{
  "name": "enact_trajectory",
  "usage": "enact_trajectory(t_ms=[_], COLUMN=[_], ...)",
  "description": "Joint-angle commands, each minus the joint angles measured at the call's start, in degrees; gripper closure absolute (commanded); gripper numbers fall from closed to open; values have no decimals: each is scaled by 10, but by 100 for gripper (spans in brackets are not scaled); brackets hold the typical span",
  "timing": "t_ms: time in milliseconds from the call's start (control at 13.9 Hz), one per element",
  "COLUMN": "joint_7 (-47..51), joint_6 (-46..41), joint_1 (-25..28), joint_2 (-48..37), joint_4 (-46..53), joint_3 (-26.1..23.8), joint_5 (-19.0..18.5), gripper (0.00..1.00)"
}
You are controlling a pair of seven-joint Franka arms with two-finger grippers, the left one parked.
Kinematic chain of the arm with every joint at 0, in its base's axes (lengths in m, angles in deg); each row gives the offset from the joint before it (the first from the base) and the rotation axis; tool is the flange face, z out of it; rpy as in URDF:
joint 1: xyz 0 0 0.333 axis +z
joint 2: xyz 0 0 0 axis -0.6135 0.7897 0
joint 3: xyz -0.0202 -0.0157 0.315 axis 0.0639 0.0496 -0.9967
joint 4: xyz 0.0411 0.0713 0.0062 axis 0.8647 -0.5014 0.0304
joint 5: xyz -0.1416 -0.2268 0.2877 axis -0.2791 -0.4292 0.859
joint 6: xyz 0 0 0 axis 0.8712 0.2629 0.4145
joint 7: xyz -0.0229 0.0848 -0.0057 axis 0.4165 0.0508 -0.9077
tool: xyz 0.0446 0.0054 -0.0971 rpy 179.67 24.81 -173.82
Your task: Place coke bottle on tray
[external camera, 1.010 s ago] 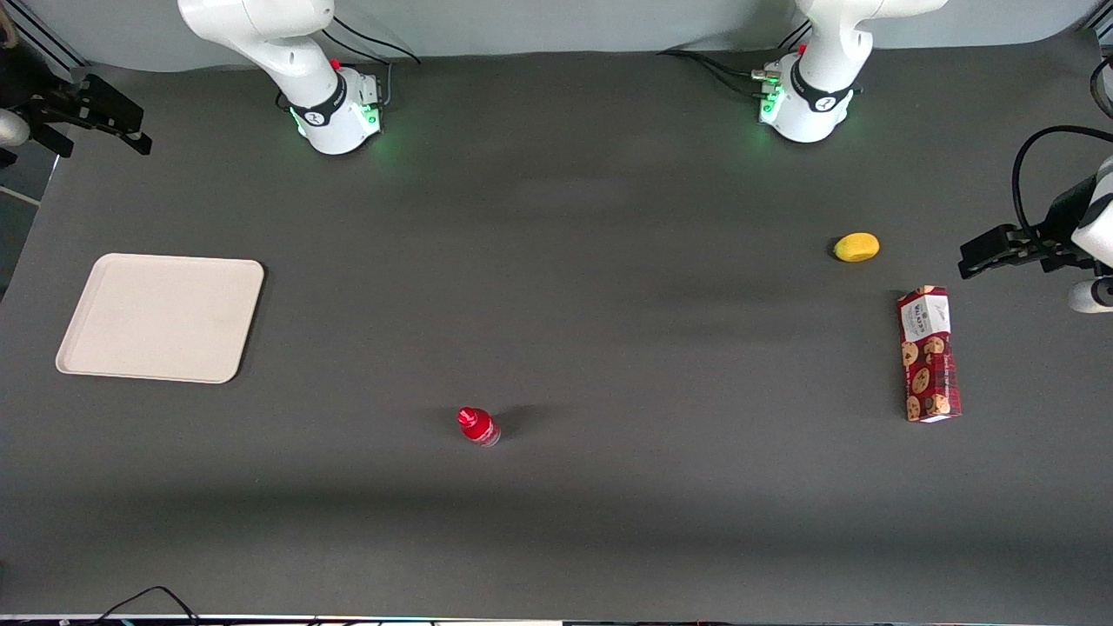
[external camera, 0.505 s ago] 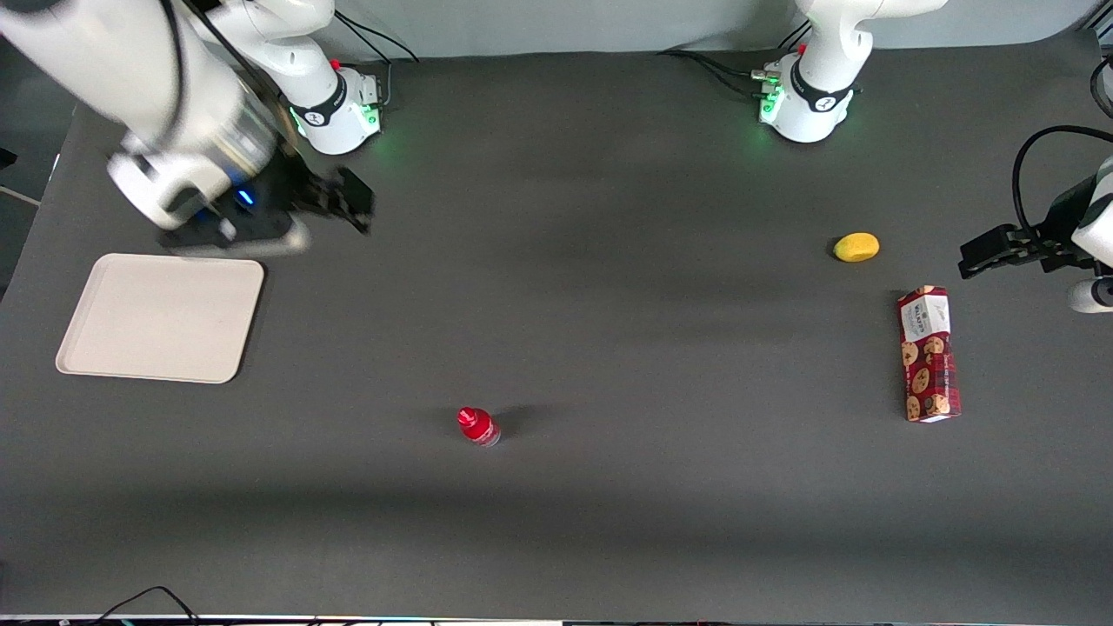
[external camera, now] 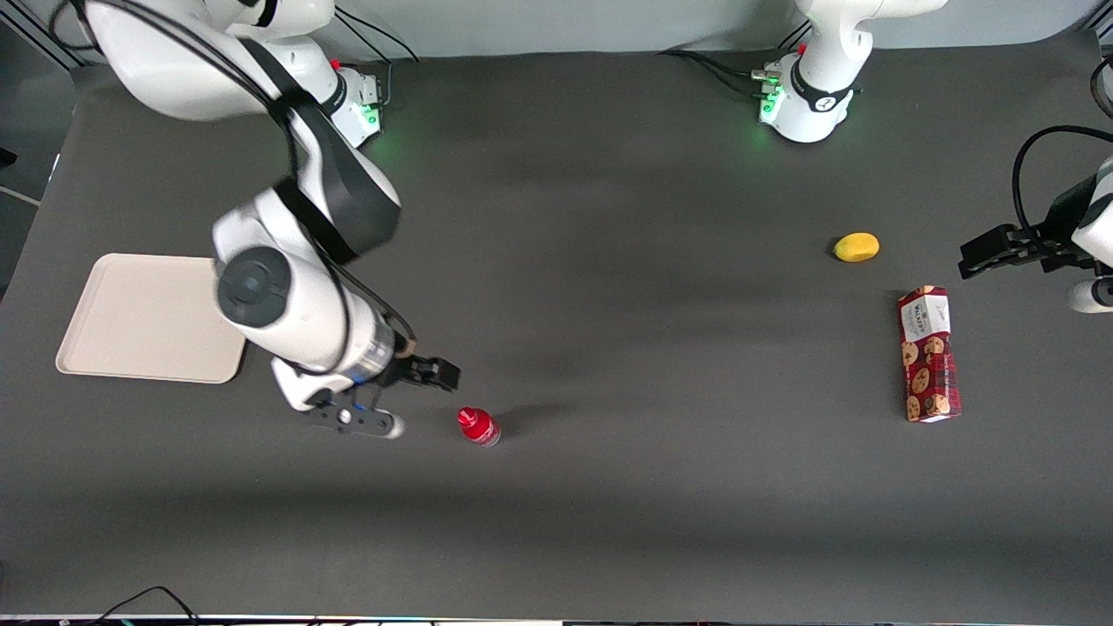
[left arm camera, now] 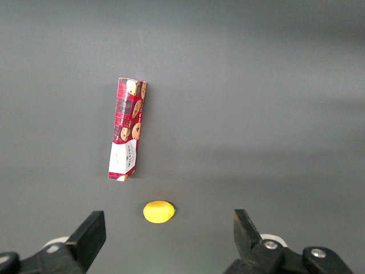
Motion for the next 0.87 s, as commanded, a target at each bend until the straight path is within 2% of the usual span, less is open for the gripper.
enact_trajectory(t_ms=[0,144,361,505,794], joint_7=[85,115,120,120,121], joint_6=[19,39,50,50,68], joint_1=[19,19,20,19,20], joint_2=[50,75,87,89,105], joint_4=[24,26,25,23,28], joint_3=[-24,-45,-45,-46,-46], joint_5=[-78,-134,-182,-228,-238], gripper=[0,0,0,0,0])
